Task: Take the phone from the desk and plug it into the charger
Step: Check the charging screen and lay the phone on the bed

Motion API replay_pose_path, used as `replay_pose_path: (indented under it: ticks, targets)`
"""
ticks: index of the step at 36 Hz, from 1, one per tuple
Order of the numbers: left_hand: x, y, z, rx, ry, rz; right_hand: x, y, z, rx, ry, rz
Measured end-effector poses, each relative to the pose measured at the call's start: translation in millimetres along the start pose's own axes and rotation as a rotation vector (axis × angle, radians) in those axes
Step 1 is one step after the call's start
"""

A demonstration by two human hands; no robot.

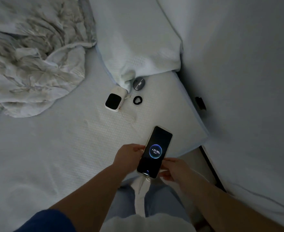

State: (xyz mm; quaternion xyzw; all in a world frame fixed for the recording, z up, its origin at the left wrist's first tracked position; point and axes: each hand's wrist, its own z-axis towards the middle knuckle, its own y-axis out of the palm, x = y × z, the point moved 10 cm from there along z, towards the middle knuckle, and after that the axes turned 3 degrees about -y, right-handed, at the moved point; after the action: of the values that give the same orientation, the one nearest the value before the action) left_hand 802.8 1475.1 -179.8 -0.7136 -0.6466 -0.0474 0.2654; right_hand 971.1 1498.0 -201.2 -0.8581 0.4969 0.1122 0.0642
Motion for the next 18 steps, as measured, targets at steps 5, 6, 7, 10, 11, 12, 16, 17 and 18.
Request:
replay_pose_path:
  ticks: [5,6,7,10,11,12,16,17,18]
  targets:
    - [9.0,9.0,56.4,0.017,-0.006,0.042,-19.4,-13.1,52.7,-0.007,0.003,-0.032]
    - [10.4,11.2,68.2,0.017,-0.009,0.043,-21.0,-15.3,63.9,0.000,0.013,-0.027]
    - [11.7,13.2,80.4,0.020,-0.008,0.047,-22.7,-16.7,74.4,0.009,0.023,-0.010]
    - [14.1,19.1,113.9,0.028,-0.005,0.076,-22.9,-19.5,107.4,0.041,0.047,0.057]
    - [14.0,20.6,124.5,0.035,-0.003,0.075,-22.7,-19.9,117.5,0.053,0.051,0.071]
    - [13.5,21.1,133.3,0.045,-0.007,0.072,-21.9,-19.8,127.3,0.061,0.050,0.086]
    - [10.1,22.4,158.5,0.062,-0.028,-0.011,-21.0,-20.1,157.2,0.115,0.025,0.144]
    - [11.2,23.1,162.2,0.061,-0.021,-0.037,-21.1,-21.4,162.5,0.139,0.008,0.154]
    - [10.9,22.9,165.5,0.065,-0.028,-0.067,-21.6,-23.2,166.6,0.166,-0.012,0.164]
